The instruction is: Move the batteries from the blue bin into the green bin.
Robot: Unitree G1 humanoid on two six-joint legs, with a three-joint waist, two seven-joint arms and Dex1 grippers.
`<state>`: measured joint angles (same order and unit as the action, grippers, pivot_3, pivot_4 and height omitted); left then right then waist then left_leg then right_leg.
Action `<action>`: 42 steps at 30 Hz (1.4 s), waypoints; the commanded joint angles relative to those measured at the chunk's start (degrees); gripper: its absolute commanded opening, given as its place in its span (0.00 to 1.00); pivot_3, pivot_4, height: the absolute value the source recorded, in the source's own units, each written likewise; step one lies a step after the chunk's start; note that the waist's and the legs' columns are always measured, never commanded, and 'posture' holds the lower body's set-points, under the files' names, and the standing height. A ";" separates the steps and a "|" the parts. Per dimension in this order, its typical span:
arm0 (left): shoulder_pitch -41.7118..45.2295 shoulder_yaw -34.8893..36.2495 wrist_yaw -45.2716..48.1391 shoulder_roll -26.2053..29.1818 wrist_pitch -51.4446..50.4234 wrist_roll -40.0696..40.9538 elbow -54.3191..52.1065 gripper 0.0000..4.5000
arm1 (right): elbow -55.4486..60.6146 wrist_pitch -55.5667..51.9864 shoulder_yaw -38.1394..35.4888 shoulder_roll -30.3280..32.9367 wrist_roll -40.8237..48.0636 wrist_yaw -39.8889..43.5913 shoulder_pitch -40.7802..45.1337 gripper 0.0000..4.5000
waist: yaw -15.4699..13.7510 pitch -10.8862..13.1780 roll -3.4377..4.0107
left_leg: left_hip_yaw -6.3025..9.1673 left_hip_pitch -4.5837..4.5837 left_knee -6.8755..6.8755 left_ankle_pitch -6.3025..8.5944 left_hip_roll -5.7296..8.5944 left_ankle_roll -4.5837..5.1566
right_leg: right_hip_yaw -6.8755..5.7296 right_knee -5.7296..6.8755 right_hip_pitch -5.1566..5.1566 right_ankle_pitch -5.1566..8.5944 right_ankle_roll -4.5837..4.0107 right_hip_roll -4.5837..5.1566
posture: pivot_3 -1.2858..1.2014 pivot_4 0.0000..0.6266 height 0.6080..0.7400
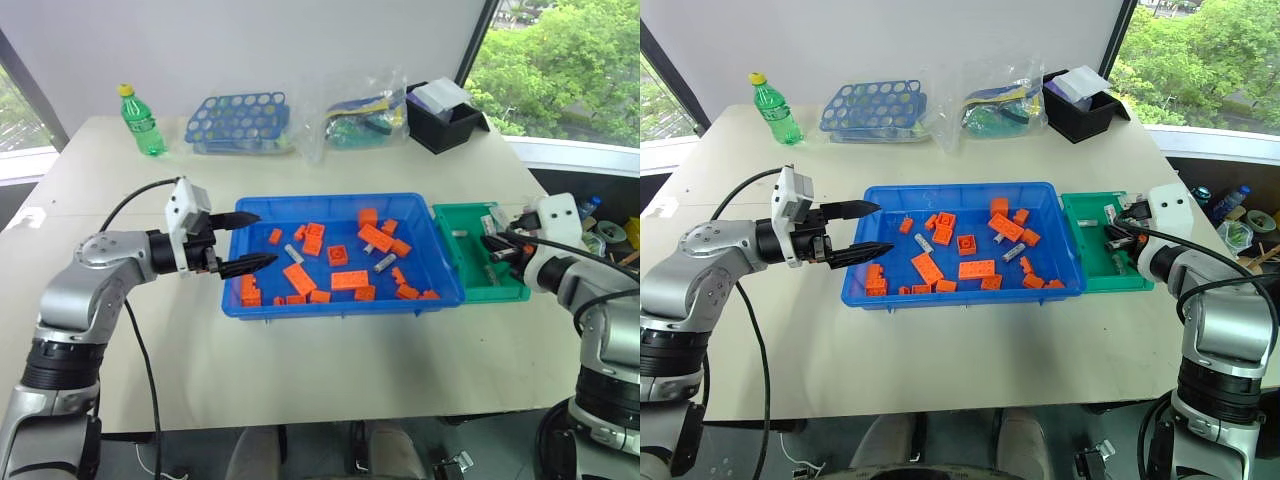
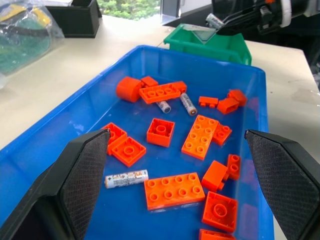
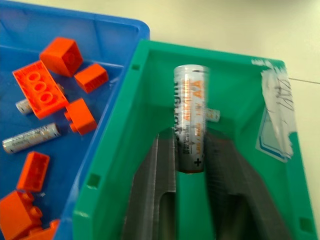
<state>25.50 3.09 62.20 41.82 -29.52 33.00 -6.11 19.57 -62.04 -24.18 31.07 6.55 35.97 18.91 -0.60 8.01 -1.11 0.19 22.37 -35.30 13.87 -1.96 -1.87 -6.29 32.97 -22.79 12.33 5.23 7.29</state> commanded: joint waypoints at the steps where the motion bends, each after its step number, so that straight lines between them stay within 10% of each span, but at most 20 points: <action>1: 1.95 0.89 0.67 0.45 0.45 0.29 -1.04 1.00 | 0.48 3.29 0.69 2.56 0.72 -1.67 0.30 0.57 | -0.16 0.01 0.02 | 0.00 0.01 0.00 0.00 0.00 0.00 | 0.00 -0.03 0.00 0.00 0.00 0.00 | 0.52 0.24 0.87; 21: -5.02 8.51 -1.36 6.91 0.02 0.65 -5.38 1.00 | -13.86 4.87 33.98 -17.88 8.39 -4.44 17.85 0.67 | 0.97 0.09 0.06 | 0.13 0.06 0.01 0.00 -0.01 0.01 | -0.03 0.05 -0.28 0.02 -0.08 -0.05 | 0.52 0.24 0.87; 42: -8.19 10.16 -5.18 6.47 -1.70 2.55 -10.37 1.00 | -39.56 19.36 38.64 -28.46 3.01 -5.23 26.39 0.67 | 1.36 0.09 0.06 | 0.14 0.05 0.06 0.00 -0.02 0.01 | -0.03 0.17 -0.33 -0.03 -0.13 -0.08 | 0.52 0.24 0.87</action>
<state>17.37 11.71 57.26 48.13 -31.15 34.56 -14.78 -20.68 -44.22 13.73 3.17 10.02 29.90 44.31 0.77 8.10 -1.05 0.33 22.42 -35.24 13.86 -1.98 -1.86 -6.31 33.13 -23.11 12.30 5.09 7.21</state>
